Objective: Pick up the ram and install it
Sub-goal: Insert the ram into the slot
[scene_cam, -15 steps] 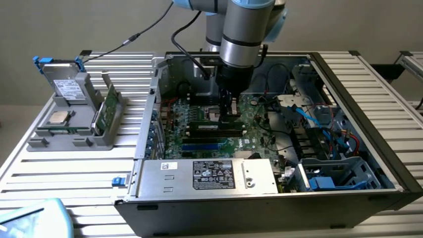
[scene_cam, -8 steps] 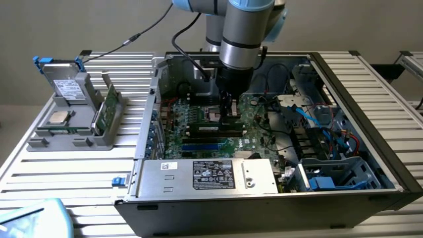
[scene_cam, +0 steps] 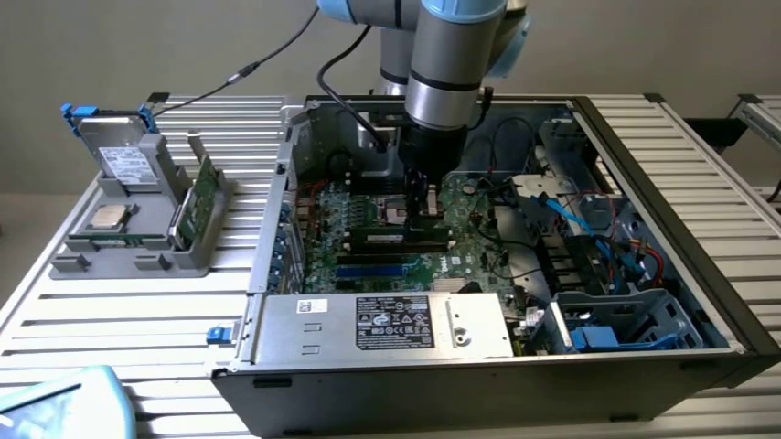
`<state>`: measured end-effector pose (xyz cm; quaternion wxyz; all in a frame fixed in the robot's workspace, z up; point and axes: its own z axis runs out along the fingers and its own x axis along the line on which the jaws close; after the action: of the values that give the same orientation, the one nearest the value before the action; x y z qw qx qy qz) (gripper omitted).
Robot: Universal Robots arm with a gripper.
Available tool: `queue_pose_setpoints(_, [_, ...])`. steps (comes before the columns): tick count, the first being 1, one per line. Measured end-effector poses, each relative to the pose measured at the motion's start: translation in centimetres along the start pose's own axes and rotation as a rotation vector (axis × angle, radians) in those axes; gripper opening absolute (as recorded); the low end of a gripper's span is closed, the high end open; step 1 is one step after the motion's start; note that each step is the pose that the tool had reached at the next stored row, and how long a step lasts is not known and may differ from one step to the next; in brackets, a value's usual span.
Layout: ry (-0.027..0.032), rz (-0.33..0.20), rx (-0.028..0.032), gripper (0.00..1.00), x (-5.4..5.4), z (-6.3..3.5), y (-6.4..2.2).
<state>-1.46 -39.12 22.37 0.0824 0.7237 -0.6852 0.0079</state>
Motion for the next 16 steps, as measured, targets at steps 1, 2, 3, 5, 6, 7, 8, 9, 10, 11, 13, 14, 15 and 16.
queue_pose_setpoints(1, [0.0003,0.0,-0.0001,0.14,0.0,0.0,0.0])
queue_pose_setpoints(2, [0.0002,0.0,0.0,0.14,0.0,0.02,0.0])
queue_pose_setpoints(3, [-0.0002,0.0,0.0002,0.14,-0.01,0.06,-0.01])
queue_pose_setpoints(5, [-0.0001,0.0,0.0001,0.14,-0.04,0.19,-0.02])
queue_pose_setpoints(6, [0.0001,0.0,0.0001,0.14,-0.04,0.22,-0.02])
queue_pose_setpoints(7, [0.0004,0.0,-0.0001,0.14,-0.03,0.23,-0.02])
queue_pose_setpoints(8, [0.0004,0.0,-0.0001,0.14,-0.03,0.24,-0.02])
queue_pose_setpoints(9, [0.0002,0.0,0.0,0.14,-0.04,0.25,-0.02])
queue_pose_setpoints(10, [0.0001,0.0,0.0001,0.14,-0.05,0.25,-0.03])
queue_pose_setpoints(11, [-0.0001,0.0,0.0001,0.14,-0.07,0.26,-0.03])
queue_pose_setpoints(13, [-0.0001,0.0,0.0002,0.14,-0.11,0.25,-0.03])
queue_pose_setpoints(14, [0.0,0.0,0.0001,0.14,-0.11,0.25,-0.03])
queue_pose_setpoints(15, [0.0,0.0,0.0001,0.14,-0.11,0.25,-0.03])
queue_pose_setpoints(16, [0.0001,0.0,0.0001,0.14,-0.12,0.25,-0.03])
